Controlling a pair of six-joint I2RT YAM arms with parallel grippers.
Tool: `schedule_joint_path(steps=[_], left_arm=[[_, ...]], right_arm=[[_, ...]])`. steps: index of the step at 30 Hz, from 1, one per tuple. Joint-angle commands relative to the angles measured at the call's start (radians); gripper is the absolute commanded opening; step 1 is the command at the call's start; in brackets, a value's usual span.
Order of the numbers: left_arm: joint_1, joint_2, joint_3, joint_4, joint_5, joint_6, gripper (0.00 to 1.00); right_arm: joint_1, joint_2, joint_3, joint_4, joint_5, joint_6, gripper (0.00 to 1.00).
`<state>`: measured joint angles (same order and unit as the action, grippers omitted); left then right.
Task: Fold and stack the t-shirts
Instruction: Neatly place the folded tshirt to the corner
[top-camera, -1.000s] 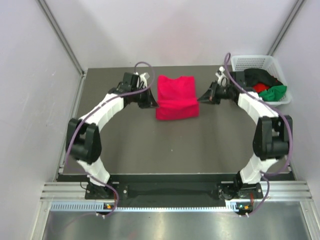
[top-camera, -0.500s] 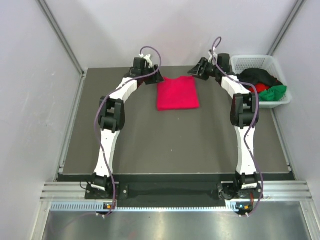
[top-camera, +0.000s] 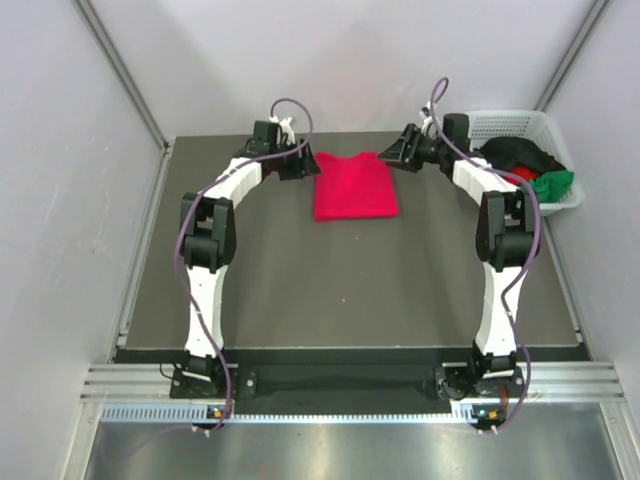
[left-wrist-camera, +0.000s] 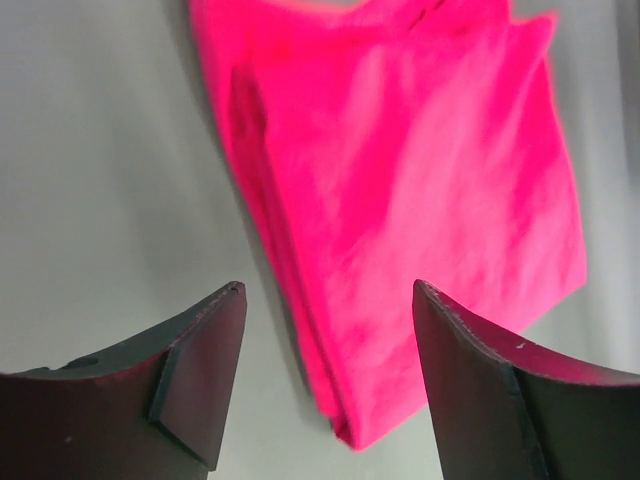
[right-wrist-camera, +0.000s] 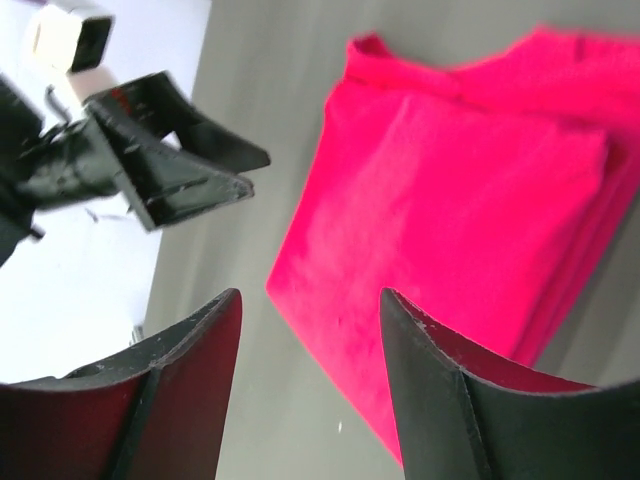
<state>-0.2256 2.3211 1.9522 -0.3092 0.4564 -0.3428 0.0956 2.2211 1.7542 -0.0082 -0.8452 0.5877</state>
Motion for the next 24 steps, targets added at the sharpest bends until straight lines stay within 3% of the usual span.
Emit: schedule_joint_path(steps=[1,9,16,19,20,21,24], left_arm=[[0.023,0.006,-0.082,0.019,0.113,-0.076,0.72],[0.031,0.136,-0.059,0.103,0.218,-0.136,0.75],[-0.001,0.231,-0.032,0.162,0.292,-0.189,0.67],[-0.014,0.267,-0.006,0.177,0.291,-0.208,0.47],[-0.015,0.279,-0.001,0.177,0.28,-0.208,0.32],[-0.017,0.282,0.008,0.174,0.269,-0.205,0.0],[-0.014,0.265,0.033,0.092,0.205,-0.131,0.0]], right_arm=[[0.007,-0.029,-0.087,-0.059,-0.02,-0.061,0.57],[0.01,0.057,-0.044,-0.111,-0.011,-0.111,0.57],[0.019,0.109,-0.035,-0.118,0.0,-0.115,0.57],[0.02,0.127,-0.029,-0.118,0.003,-0.115,0.57],[0.019,0.133,-0.024,-0.119,0.001,-0.115,0.57],[0.019,0.137,-0.022,-0.118,0.0,-0.115,0.57],[0.016,0.117,-0.019,-0.131,-0.008,-0.129,0.57]])
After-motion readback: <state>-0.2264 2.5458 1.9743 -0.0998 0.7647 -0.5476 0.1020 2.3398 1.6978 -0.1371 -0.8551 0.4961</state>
